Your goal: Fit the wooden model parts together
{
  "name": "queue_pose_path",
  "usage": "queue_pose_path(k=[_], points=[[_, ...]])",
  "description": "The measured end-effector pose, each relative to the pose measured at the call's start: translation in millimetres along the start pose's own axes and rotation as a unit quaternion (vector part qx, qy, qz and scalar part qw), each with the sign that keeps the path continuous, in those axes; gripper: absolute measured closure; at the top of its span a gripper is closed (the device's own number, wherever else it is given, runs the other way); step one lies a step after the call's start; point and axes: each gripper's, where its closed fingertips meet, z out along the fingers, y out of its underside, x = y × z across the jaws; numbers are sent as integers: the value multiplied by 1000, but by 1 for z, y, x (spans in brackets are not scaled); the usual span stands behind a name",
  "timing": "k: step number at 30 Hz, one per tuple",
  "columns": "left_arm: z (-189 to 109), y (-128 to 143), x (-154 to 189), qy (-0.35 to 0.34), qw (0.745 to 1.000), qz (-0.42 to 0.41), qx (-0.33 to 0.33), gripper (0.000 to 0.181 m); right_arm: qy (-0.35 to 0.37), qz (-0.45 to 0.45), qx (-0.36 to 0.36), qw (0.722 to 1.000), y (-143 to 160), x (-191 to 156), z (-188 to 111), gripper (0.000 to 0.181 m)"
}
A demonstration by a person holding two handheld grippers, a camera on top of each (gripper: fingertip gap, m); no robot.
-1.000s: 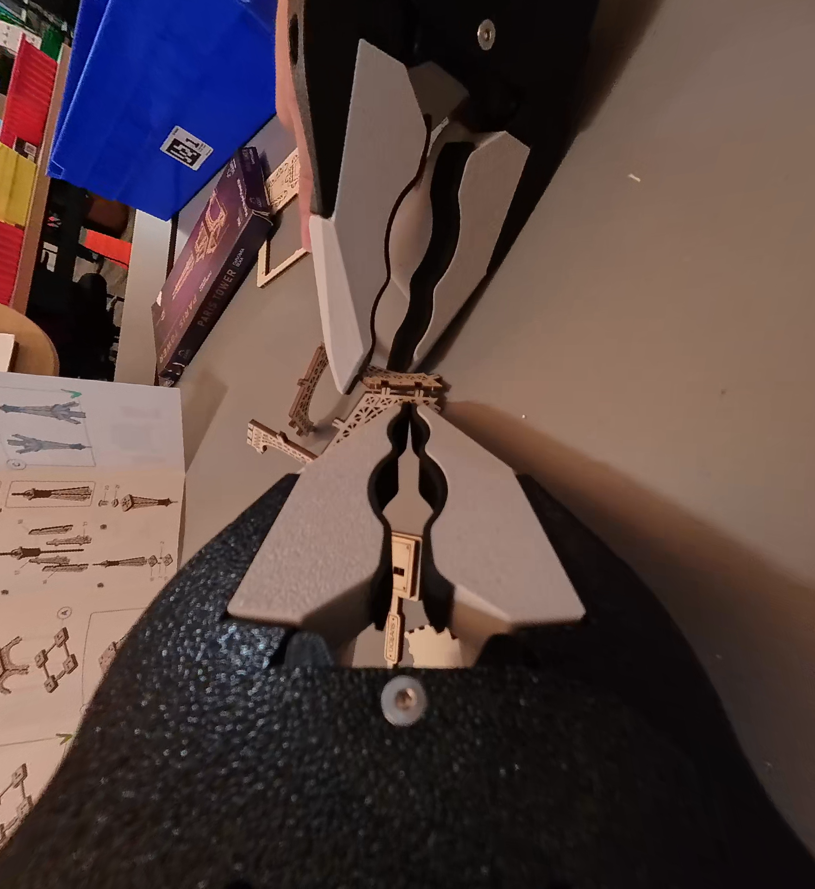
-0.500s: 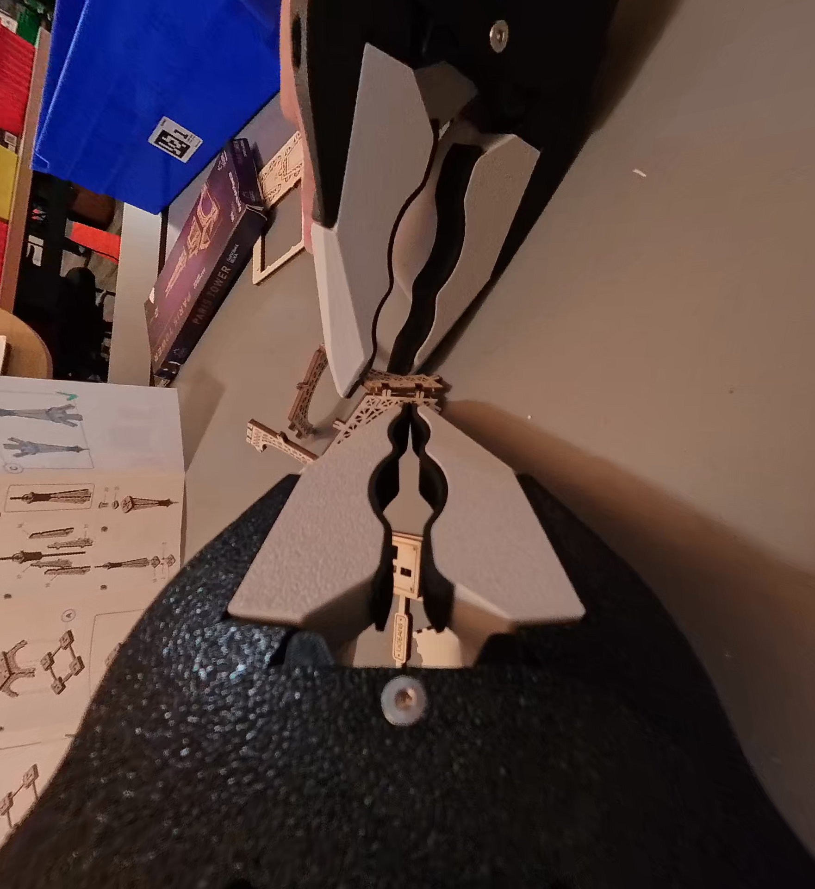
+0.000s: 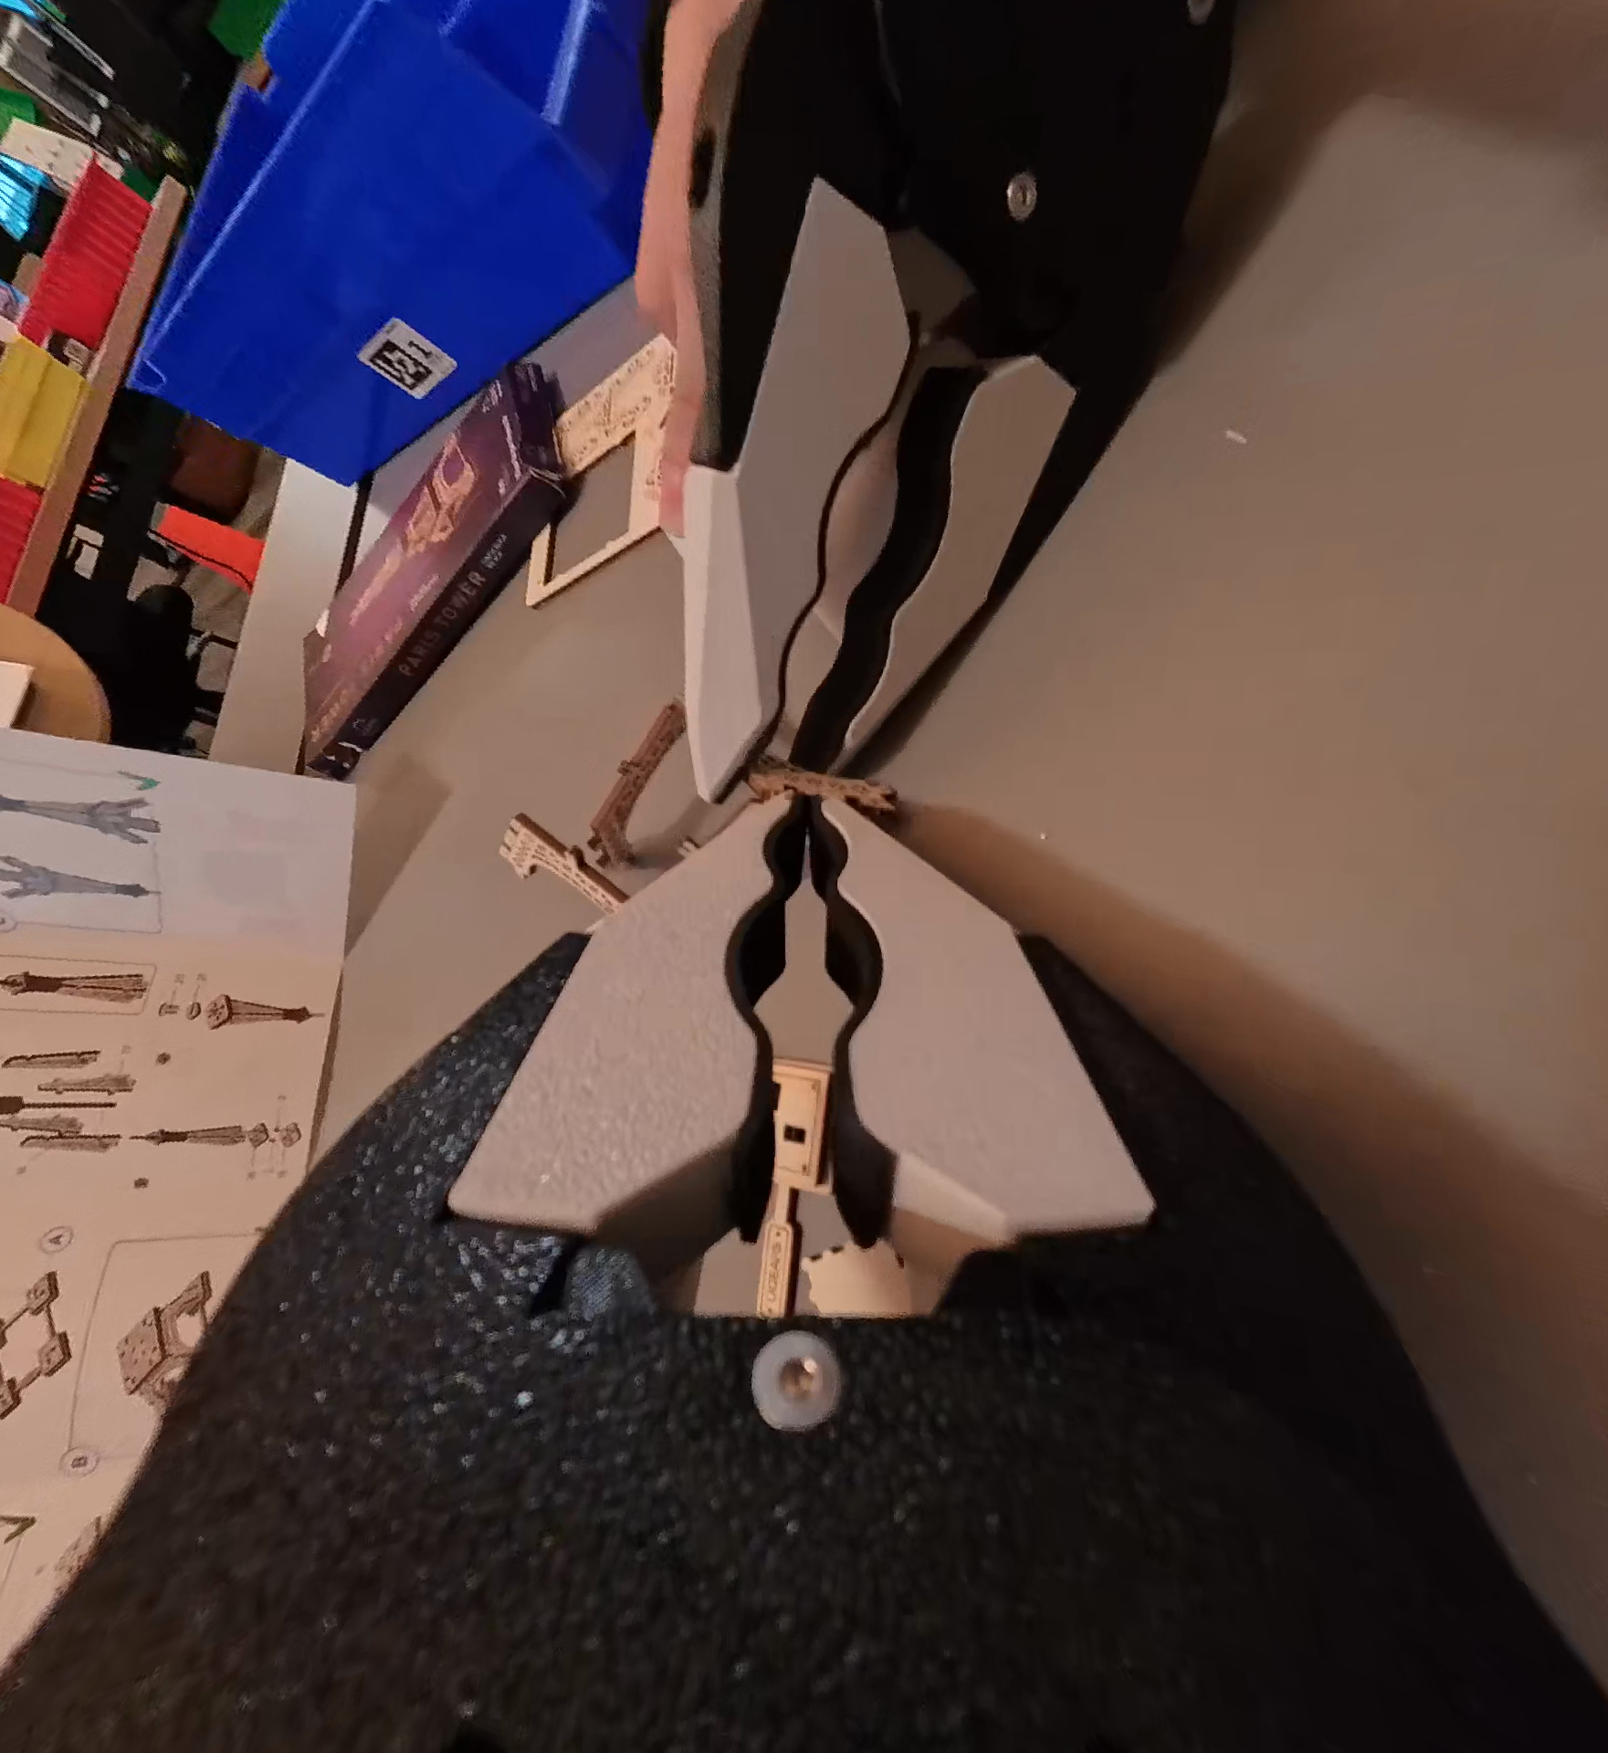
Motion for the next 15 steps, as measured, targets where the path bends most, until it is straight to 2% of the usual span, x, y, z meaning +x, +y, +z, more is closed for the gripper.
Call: queue_pose_path(k=[15], points=[[-2, 5, -5, -16, 998, 43, -34, 181, 0, 5, 7, 1000, -2, 0, 0, 168]])
